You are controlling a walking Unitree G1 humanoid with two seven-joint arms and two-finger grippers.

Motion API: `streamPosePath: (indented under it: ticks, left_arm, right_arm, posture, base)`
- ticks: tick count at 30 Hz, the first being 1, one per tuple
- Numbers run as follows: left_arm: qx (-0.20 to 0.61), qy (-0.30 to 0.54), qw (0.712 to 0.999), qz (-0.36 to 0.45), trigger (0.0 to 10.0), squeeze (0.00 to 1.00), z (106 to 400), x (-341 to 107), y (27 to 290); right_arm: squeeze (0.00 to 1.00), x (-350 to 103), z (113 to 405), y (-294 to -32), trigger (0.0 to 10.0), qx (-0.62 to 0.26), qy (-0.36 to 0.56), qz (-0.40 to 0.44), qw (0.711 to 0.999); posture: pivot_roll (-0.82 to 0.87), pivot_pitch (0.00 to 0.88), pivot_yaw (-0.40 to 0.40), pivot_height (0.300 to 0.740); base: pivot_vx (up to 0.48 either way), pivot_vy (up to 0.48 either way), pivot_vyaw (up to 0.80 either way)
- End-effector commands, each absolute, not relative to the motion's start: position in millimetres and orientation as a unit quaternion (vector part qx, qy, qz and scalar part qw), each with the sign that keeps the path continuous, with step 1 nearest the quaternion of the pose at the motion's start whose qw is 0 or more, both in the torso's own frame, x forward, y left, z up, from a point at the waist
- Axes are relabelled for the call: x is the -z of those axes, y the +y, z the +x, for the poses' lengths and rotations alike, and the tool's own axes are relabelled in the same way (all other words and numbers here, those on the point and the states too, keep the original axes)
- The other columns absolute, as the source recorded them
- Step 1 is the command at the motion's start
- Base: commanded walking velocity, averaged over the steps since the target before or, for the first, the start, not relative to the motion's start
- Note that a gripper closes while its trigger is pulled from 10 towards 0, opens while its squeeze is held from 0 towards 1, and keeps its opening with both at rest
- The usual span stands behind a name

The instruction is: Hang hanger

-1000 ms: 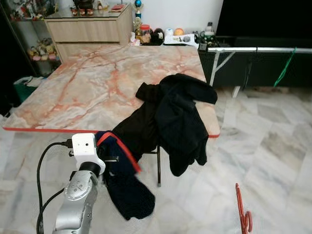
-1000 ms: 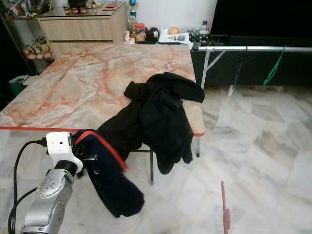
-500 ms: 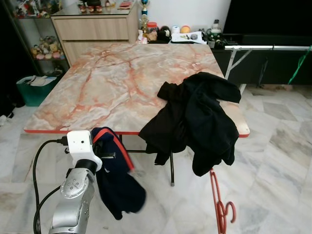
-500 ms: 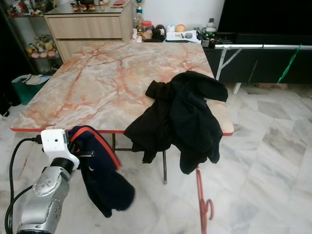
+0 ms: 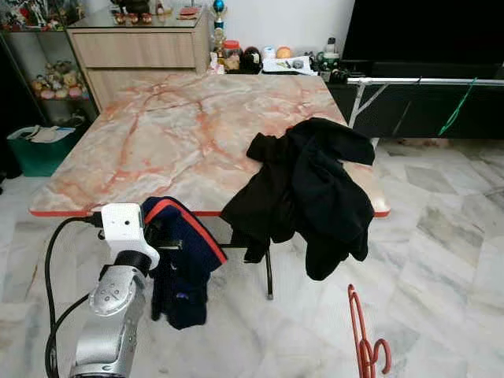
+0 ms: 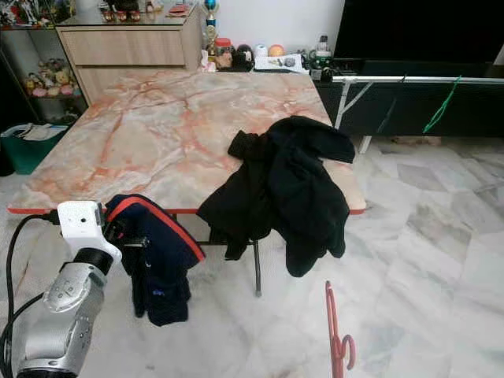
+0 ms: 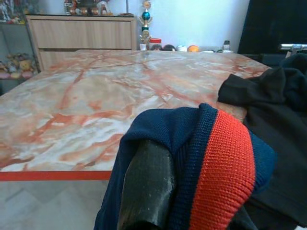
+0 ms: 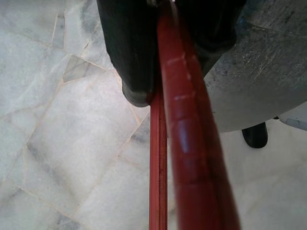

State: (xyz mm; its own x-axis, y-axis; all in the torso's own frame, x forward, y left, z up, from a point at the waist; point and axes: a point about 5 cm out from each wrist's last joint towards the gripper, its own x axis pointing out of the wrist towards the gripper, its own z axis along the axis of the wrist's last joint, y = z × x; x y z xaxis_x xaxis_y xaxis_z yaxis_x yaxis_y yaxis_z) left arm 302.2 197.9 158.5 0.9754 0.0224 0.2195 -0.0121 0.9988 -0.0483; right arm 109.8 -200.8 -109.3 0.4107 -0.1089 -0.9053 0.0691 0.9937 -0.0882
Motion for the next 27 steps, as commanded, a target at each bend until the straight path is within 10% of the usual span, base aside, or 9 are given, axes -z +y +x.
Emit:
streamPosePath:
  ticks: [1, 27]
  left_arm:
    - [-0.014, -0.147, 0.989, -0.023, 10.0, 0.0, 302.3, -175.4, 202.4]
    - [-0.008, -0.144, 0.989, -0.024, 10.0, 0.0, 305.5, -179.3, 205.6]
  right_arm:
    - [0.0, 113.8, 98.9, -190.7, 10.0, 0.039, 0.559, -0.006, 0.829]
    - [0.0, 118.7, 86.8, -181.9, 10.0, 0.028, 0.606, -0.011, 0.795]
  posture:
    - [0.1, 0.057, 0.033, 0.74]
    - [0.11, 0.059, 0.043, 0.74]
  base:
    - [0.0, 0.0, 0.0]
    - [0.0, 0.0, 0.0]
